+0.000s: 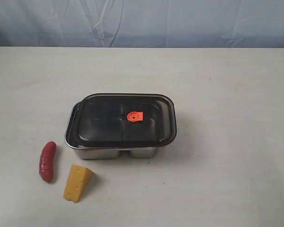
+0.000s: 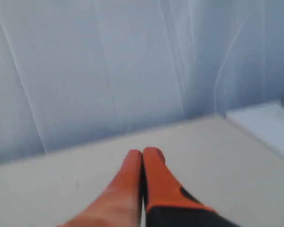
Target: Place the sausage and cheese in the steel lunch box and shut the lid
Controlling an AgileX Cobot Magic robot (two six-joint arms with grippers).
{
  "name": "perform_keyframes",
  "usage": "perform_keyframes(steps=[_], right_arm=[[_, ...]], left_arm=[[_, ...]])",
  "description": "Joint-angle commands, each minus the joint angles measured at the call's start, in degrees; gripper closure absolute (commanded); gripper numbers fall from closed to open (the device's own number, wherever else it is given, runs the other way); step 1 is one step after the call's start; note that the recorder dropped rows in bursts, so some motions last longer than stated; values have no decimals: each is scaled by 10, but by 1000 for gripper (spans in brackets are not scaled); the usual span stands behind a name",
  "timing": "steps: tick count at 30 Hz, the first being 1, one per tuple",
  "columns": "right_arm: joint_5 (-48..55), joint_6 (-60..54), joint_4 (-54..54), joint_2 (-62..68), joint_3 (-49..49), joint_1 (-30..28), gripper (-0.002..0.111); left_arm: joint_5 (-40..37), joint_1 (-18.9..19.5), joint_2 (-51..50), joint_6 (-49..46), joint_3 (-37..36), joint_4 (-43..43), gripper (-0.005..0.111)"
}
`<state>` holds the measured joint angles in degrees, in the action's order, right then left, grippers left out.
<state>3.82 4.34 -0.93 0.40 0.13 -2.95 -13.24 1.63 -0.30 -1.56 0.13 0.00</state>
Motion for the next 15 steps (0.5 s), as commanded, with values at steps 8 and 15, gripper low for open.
perform_keyframes(steps=[8, 15], right_arm=[[-364, 480, -32, -4, -1, -3, 108], [-292, 713, 124, -4, 6, -3, 109]], left_arm=[[1, 0, 3, 0, -1, 5, 107], [1, 0, 3, 0, -1, 5, 107]])
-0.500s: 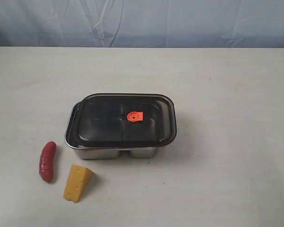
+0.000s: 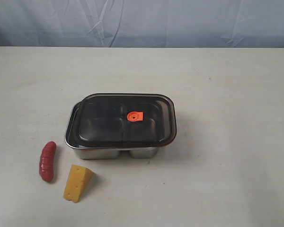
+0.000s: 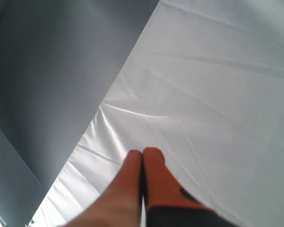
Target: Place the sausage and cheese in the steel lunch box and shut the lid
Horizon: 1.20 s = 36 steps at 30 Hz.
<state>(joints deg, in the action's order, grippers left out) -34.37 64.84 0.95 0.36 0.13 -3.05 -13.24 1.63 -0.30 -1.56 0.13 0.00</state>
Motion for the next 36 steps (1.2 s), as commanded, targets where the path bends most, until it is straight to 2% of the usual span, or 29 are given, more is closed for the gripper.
perform_keyframes(steps=[1, 3, 7, 10, 15, 18, 20, 25, 27, 31, 36], right_arm=[[122, 139, 143, 2, 18, -2, 109], [182, 214, 252, 38, 45, -2, 109], [184, 292, 426, 162, 101, -2, 109], [141, 335, 550, 288, 152, -2, 109], [-13, 391, 704, 539, 256, -2, 109], [-119, 392, 749, 696, 316, -2, 107], [-185, 392, 779, 784, 351, -2, 99], [-302, 392, 837, 985, 421, -2, 63], [-313, 392, 851, 1044, 433, -1, 56], [-334, 365, 841, 1145, 436, 5, 57], [-354, 333, 832, 1208, 436, 40, 57]], left_arm=[[1, 0, 3, 0, -1, 5, 107], [1, 0, 3, 0, -1, 5, 107], [1, 0, 3, 0, -1, 5, 107], [2, 0, 3, 0, -1, 5, 107], [2, 0, 3, 0, -1, 5, 107], [2, 0, 3, 0, -1, 5, 107], [2, 0, 3, 0, -1, 5, 107], [2, 0, 3, 0, -1, 5, 107], [2, 0, 3, 0, -1, 5, 107], [2, 0, 3, 0, -1, 5, 107], [2, 0, 3, 0, -1, 5, 107]])
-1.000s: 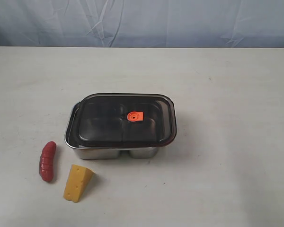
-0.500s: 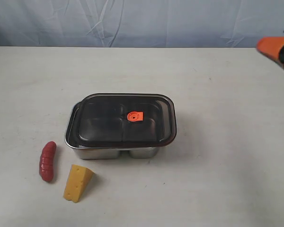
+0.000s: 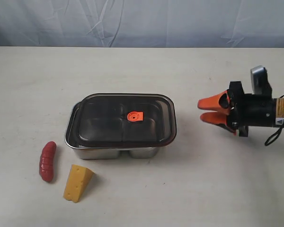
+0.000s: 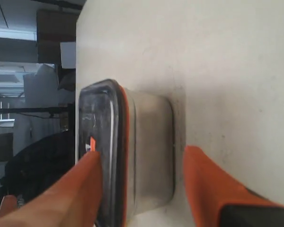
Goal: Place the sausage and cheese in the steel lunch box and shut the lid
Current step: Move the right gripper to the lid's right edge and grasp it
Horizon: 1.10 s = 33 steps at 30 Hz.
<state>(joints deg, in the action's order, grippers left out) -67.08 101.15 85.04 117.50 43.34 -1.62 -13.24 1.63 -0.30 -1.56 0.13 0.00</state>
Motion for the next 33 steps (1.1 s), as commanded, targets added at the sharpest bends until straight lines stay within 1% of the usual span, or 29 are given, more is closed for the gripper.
perform_keyframes(steps=[1, 7, 11, 18, 25, 29, 31, 33], right_arm=[[-27, -36, -15, 43, 4, 36, 57], [-29, -57, -69, 52, 4, 92, 57], [-29, -65, -104, 52, 4, 115, 57], [-29, -66, -113, 52, 4, 121, 57], [-29, -65, -101, 52, 4, 141, 57], [-29, -64, -100, 52, 4, 142, 57], [-29, -57, -100, 52, 4, 142, 62], [-29, -49, -97, 52, 4, 142, 74]], left_arm=[[2, 0, 3, 0, -1, 5, 107], [2, 0, 3, 0, -1, 5, 107], [2, 0, 3, 0, -1, 5, 107], [3, 0, 3, 0, -1, 5, 107], [3, 0, 3, 0, -1, 5, 107], [3, 0, 3, 0, -1, 5, 107], [3, 0, 3, 0, -1, 5, 107], [3, 0, 3, 0, -1, 5, 107]])
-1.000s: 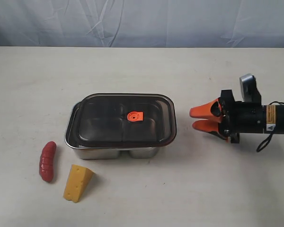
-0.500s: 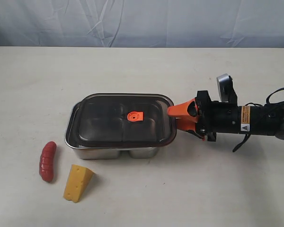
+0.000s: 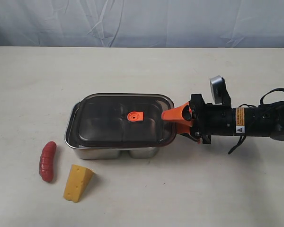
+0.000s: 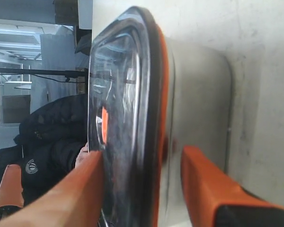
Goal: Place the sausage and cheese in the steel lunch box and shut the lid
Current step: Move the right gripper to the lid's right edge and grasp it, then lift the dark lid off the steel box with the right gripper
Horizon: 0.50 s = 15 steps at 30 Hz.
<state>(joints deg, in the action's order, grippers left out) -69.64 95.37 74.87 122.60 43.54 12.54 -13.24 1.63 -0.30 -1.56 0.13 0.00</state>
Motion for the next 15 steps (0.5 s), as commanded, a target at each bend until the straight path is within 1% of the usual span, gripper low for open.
perform_keyframes(steps=[1, 4, 6, 15], right_arm=[[-3, 10, 5, 1, 2, 1, 81], [-3, 19, 5, 1, 2, 1, 100], [-3, 22, 5, 1, 2, 1, 109], [-3, 31, 10, -14, 2, 1, 109]], left_arm=[[3, 0, 3, 0, -1, 5, 107], [3, 0, 3, 0, -1, 5, 107], [3, 0, 3, 0, -1, 5, 107], [0, 0, 3, 0, -1, 5, 107]])
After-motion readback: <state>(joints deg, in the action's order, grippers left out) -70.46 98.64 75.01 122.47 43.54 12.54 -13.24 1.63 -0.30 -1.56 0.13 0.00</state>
